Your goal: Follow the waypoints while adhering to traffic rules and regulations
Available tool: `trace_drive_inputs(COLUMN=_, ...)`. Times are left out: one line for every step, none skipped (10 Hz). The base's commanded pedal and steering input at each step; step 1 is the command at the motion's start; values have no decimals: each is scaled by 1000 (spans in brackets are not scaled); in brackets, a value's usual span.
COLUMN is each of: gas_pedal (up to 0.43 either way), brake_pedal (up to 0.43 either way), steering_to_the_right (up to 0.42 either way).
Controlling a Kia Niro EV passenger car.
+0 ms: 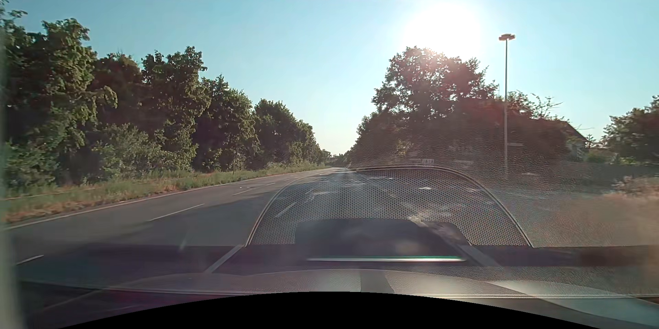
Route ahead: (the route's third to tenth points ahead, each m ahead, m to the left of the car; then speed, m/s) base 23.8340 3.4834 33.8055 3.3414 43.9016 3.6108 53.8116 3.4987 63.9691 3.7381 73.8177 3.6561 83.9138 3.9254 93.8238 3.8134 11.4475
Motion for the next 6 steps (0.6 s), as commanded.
trace_drive_inputs(gas_pedal=20, brake_pedal=0, steering_to_the_right=-3)
trace_drive_inputs(gas_pedal=28, brake_pedal=0, steering_to_the_right=-3)
trace_drive_inputs(gas_pedal=28, brake_pedal=0, steering_to_the_right=-3)
trace_drive_inputs(gas_pedal=39, brake_pedal=0, steering_to_the_right=-3)
trace_drive_inputs(gas_pedal=47, brake_pedal=0, steering_to_the_right=-3)
trace_drive_inputs(gas_pedal=59, brake_pedal=0, steering_to_the_right=-3)
